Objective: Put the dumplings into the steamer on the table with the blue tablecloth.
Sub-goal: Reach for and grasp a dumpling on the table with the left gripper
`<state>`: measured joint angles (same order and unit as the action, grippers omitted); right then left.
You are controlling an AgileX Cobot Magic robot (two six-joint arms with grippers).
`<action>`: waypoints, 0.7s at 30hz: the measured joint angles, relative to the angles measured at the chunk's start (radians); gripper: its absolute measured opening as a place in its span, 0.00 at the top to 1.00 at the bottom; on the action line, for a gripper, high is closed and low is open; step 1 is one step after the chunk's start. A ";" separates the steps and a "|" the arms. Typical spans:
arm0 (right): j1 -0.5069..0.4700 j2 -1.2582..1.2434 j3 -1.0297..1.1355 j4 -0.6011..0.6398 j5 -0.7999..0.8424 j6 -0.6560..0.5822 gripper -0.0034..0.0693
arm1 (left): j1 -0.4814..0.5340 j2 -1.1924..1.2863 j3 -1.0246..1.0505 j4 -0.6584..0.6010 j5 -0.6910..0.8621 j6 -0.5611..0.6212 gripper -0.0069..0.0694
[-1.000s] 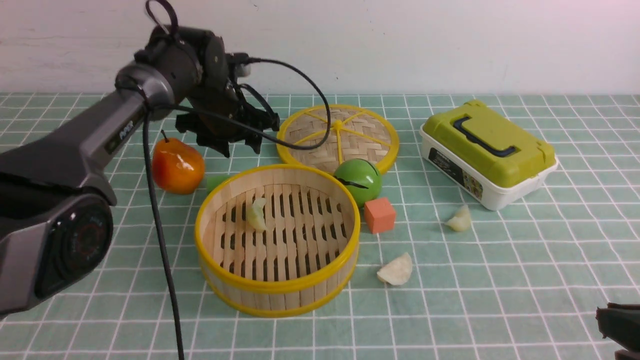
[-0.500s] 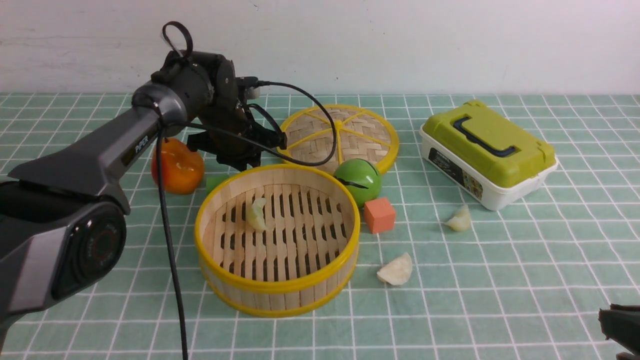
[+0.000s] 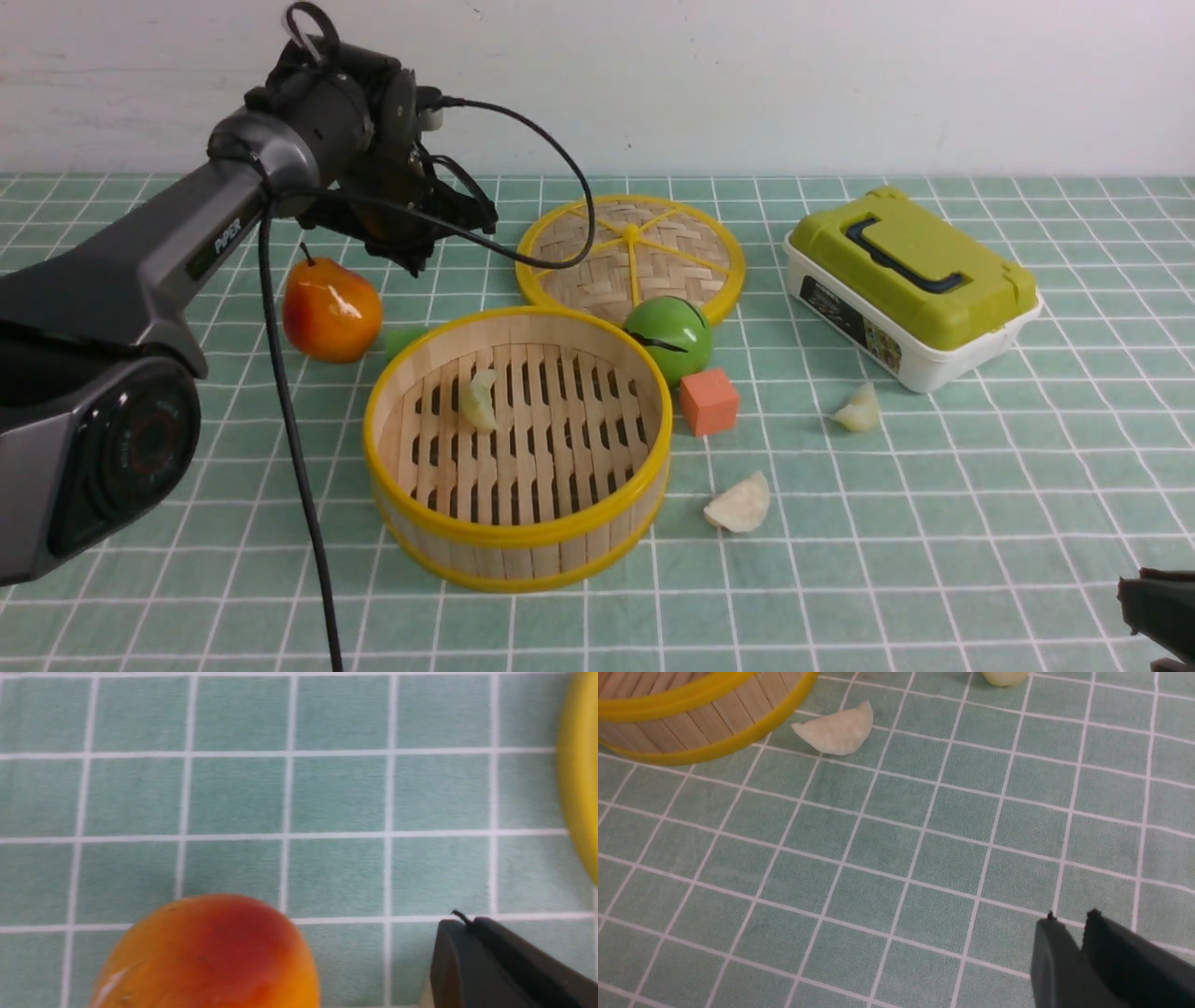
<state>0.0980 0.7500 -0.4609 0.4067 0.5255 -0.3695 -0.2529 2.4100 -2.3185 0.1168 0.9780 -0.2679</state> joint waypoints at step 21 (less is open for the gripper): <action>0.000 0.000 0.000 0.000 -0.026 0.000 0.81 | -0.001 0.071 -0.004 -0.123 0.099 0.124 0.27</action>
<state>0.0980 0.7500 -0.4609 0.4067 0.4992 -0.3695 -0.2539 2.4811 -2.3226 -0.0067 1.0769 -0.1441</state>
